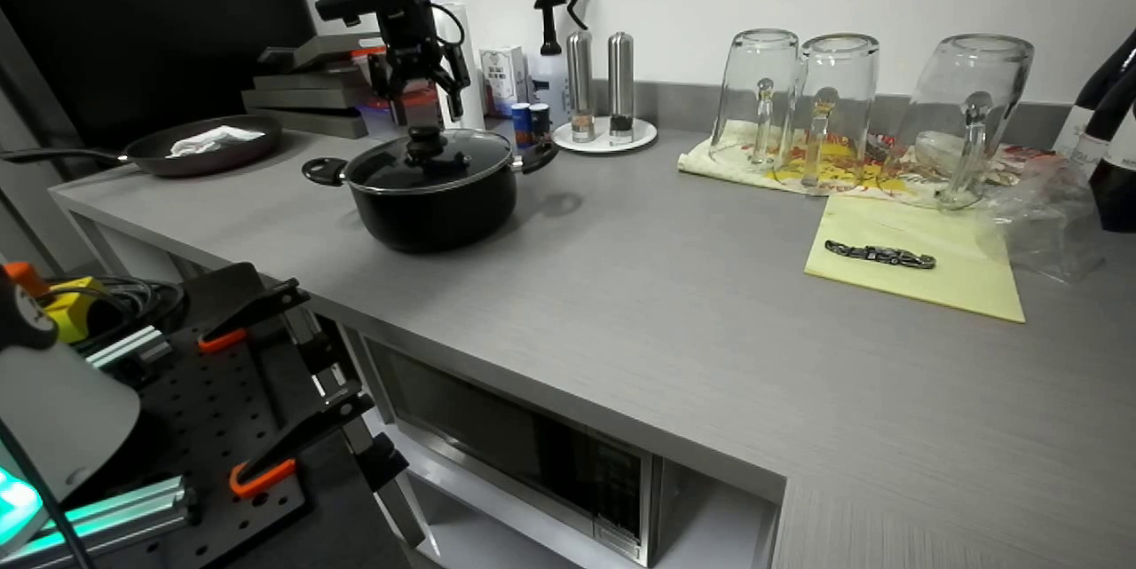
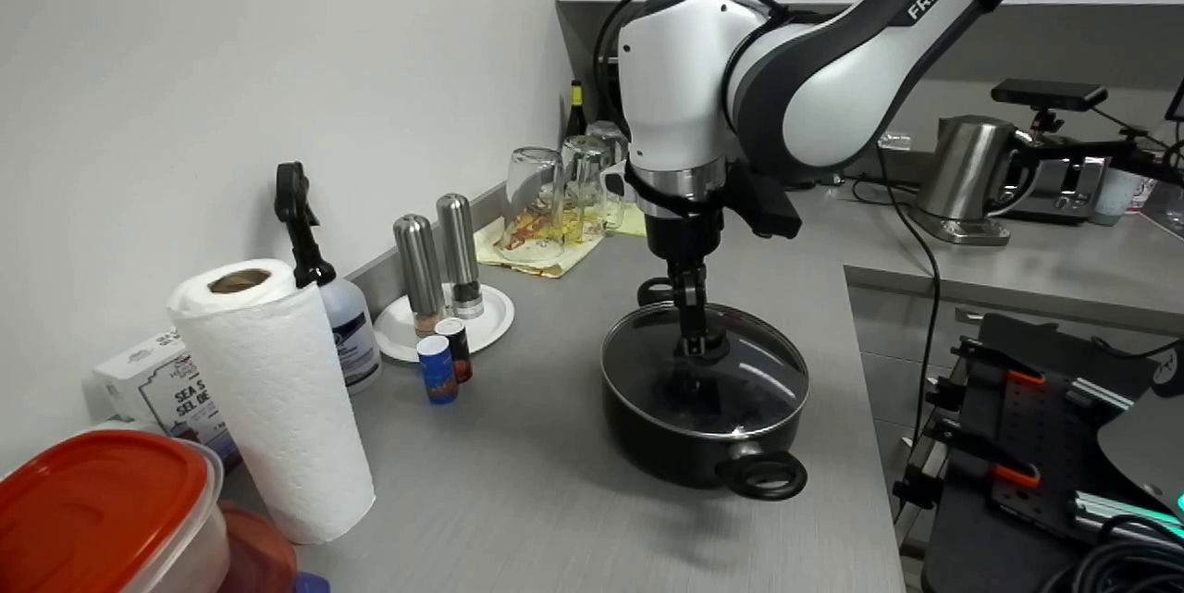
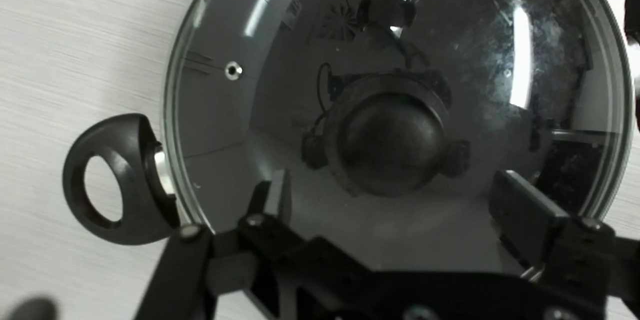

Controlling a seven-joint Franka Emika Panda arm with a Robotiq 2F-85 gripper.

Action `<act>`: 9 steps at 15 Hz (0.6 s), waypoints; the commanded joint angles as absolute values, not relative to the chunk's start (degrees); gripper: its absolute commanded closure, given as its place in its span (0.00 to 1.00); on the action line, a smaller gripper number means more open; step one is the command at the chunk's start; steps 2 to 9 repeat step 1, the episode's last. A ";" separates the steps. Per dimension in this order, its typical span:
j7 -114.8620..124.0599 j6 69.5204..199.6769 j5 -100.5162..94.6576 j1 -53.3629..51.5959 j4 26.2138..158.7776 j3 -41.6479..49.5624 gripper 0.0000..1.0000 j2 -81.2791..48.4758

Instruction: Place the lid on the pot

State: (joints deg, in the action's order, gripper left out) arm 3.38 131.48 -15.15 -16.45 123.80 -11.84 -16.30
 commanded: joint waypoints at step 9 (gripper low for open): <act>3.30 131.32 -15.04 -16.54 123.66 -11.73 0.00 -16.28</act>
